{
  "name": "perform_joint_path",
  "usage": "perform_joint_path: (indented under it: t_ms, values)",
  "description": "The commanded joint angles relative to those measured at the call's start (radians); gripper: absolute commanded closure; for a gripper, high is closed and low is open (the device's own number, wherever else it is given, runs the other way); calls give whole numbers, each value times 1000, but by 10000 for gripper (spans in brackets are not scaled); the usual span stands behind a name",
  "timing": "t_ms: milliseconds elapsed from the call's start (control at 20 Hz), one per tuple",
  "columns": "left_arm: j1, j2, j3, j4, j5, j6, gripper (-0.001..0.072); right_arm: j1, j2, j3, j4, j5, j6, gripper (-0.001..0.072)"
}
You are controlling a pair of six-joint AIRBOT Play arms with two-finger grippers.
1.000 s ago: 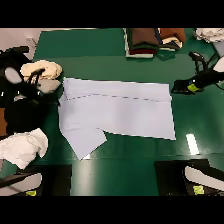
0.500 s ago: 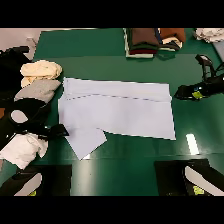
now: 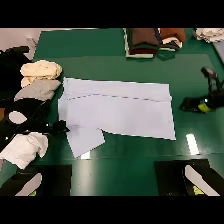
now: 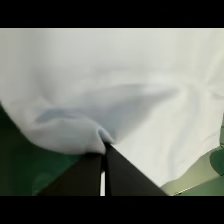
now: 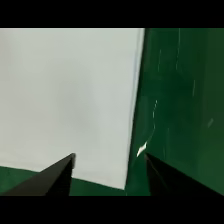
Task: Fold the shirts.
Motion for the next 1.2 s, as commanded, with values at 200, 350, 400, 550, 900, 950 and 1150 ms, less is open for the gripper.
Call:
perform_joint_path:
  t_ms: [200,350,400,550,900,950,1150]
  values:
    - [0,36,17,3,-24,23,684,-299,-51,-357,161,18,-109,208]
    - [0,36,17,15,-29,21,684,-237,-118,-377,224,-54,-112,286]
    - [0,36,17,15,-31,21,684,-199,-139,-376,225,-70,-112,287]
    - [0,36,24,52,-63,21,684,-85,-170,-370,209,-103,-114,598]
    - [0,229,89,188,-267,-52,686,25,54,-209,-22,79,-93,694]
    - [0,269,90,184,-322,-63,686,23,95,-198,-49,111,-93,695]
    - [0,334,94,97,-419,-66,686,22,219,-155,-106,147,-63,695]
